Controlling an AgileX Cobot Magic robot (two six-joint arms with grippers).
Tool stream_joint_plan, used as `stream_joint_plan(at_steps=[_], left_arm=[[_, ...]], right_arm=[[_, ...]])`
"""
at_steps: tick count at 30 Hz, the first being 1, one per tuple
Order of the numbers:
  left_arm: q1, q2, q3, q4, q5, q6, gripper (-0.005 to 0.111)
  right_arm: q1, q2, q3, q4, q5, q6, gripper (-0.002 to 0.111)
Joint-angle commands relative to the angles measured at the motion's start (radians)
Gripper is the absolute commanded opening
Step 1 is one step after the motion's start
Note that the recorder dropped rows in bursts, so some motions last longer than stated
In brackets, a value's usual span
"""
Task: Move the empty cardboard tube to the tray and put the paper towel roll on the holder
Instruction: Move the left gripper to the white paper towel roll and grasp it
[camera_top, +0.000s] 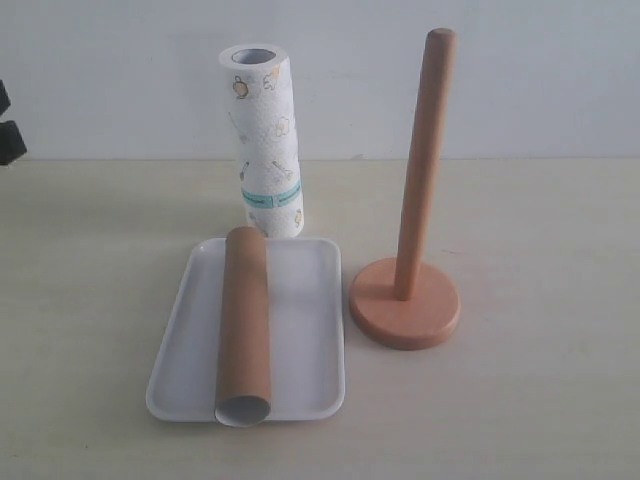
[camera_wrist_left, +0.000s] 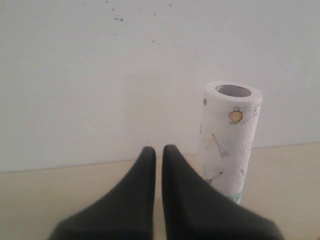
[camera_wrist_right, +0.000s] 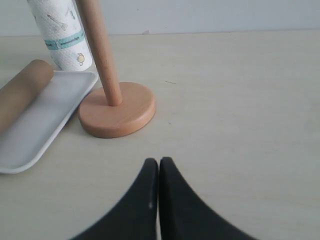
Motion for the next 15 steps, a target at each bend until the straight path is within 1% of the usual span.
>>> stream_joint_plan(at_steps=[1,3,7,9,12,15], left_arm=[[-0.01,0.127,0.009,0.107,-0.202,-0.022,0.004],[-0.01,0.188,0.009,0.134,-0.268,-0.022,0.004],[-0.01,0.293,0.009,0.135,-0.382,-0.022,0.004],[-0.01,0.341,0.009,0.137,-0.44,-0.02,0.008],[-0.01,0.407,0.003,0.152,-0.511,0.012,0.025],[-0.01,0.468,-0.021,0.205,-0.553,0.012,0.048]], right_arm=[[-0.004,-0.004,-0.001,-0.009,0.001,-0.003,0.0],[-0.004,-0.004,-0.001,-0.009,0.001,-0.003,0.0],[-0.004,-0.004,-0.001,-0.009,0.001,-0.003,0.0],[-0.004,-0.004,-0.001,-0.009,0.001,-0.003,0.0],[-0.004,-0.004,-0.001,-0.009,0.001,-0.003,0.0],[-0.004,-0.004,-0.001,-0.009,0.001,-0.003,0.0]])
